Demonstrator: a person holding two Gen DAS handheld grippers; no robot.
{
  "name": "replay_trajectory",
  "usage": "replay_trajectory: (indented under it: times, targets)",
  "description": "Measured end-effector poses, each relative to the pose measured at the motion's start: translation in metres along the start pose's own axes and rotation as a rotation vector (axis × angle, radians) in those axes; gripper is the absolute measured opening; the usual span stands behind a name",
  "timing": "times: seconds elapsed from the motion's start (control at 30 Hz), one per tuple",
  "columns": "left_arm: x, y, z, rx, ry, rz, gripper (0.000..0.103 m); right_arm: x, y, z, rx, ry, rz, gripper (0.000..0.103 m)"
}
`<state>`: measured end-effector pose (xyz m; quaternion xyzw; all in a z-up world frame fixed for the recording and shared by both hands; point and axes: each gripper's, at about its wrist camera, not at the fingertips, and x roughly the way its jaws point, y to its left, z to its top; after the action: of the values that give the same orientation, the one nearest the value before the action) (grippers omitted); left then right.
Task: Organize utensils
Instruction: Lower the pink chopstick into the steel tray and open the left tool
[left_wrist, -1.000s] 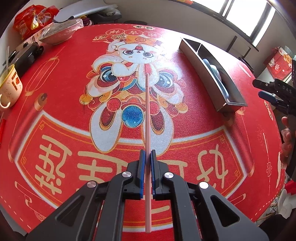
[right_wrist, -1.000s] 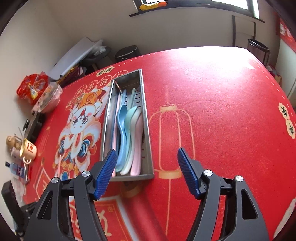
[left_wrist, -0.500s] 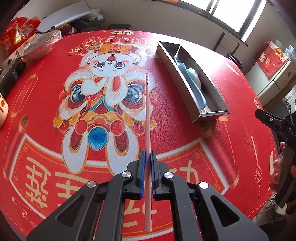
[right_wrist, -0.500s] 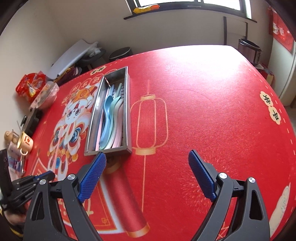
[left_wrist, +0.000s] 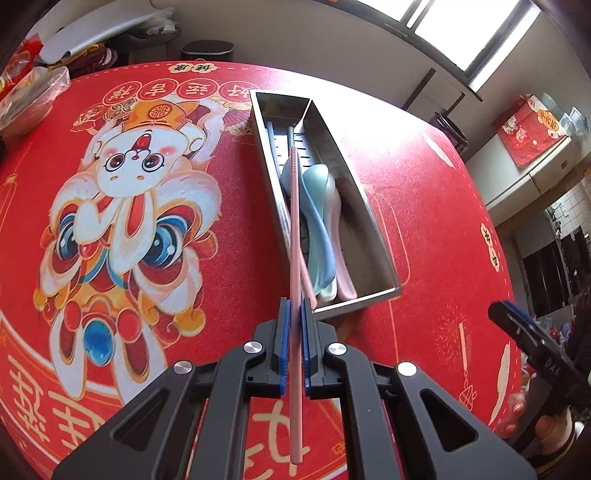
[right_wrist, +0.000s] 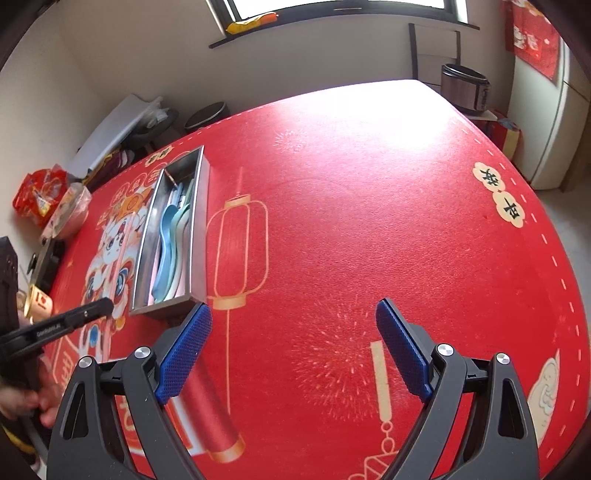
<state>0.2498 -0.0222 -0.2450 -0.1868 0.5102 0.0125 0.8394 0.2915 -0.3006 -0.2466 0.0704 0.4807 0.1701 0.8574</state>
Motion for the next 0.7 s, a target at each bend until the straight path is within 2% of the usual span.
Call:
replay_trajectory:
  times: [0.4,0.7]
  targets:
    - [0.042,-0.004,0.076,-0.118,-0.003,0.052,0.006,-0.001,-0.048,-0.002,0.105,0.006,-0.049,0.087]
    - [0.068,0.0,0.095,-0.133,0.022,0.097,0.006,-0.001,-0.063,0.0,0.14,0.01,-0.071,0.087]
